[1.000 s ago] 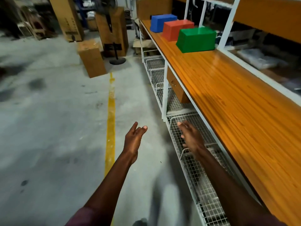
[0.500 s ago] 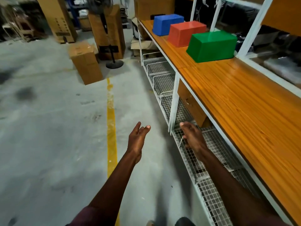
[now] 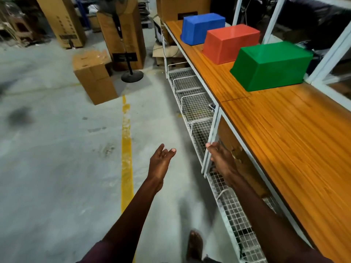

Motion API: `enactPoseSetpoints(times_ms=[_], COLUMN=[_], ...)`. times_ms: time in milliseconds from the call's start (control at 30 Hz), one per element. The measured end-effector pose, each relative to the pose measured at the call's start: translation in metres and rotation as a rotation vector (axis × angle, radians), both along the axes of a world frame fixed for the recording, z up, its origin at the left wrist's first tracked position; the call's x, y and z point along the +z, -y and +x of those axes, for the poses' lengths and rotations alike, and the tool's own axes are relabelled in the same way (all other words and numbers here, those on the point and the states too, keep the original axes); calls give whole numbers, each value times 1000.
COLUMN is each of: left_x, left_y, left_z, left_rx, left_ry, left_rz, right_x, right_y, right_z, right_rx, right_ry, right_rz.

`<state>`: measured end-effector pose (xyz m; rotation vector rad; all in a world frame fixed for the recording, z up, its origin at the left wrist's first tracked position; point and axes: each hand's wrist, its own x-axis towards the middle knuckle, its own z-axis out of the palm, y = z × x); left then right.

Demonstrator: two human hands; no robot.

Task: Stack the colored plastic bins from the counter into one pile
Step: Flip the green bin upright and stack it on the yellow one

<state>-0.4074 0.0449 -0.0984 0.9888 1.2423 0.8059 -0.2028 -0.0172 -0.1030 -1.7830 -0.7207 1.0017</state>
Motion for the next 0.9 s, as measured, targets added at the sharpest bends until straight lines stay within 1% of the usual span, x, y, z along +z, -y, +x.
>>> enactPoseSetpoints(times_ms=[67, 200, 300, 400, 534, 700, 900], left_x=[3, 11, 12, 8, 4, 12, 18], left_y=[-37, -105, -165, -226, -303, -381, -436], left_z=[14, 43, 71, 102, 141, 191, 263], left_rx=[-17, -50, -124, -239, -434, -667, -861], left_ry=[-35, -79, -125, -151, -137, -117, -78], left_rz=[31, 104, 179, 241, 324, 343, 386], right_x=[8, 21, 23, 22, 17, 20, 16], right_y=[-34, -88, -134, -180, -230, -277, -307], right_z=[12, 34, 54, 76, 98, 118, 153], right_rx=[-6, -15, -40, -110, -281, -530, -735], right_ry=[28, 181, 224, 274, 312, 332, 382], right_rz=[-9, 1, 50, 71, 68, 48, 14])
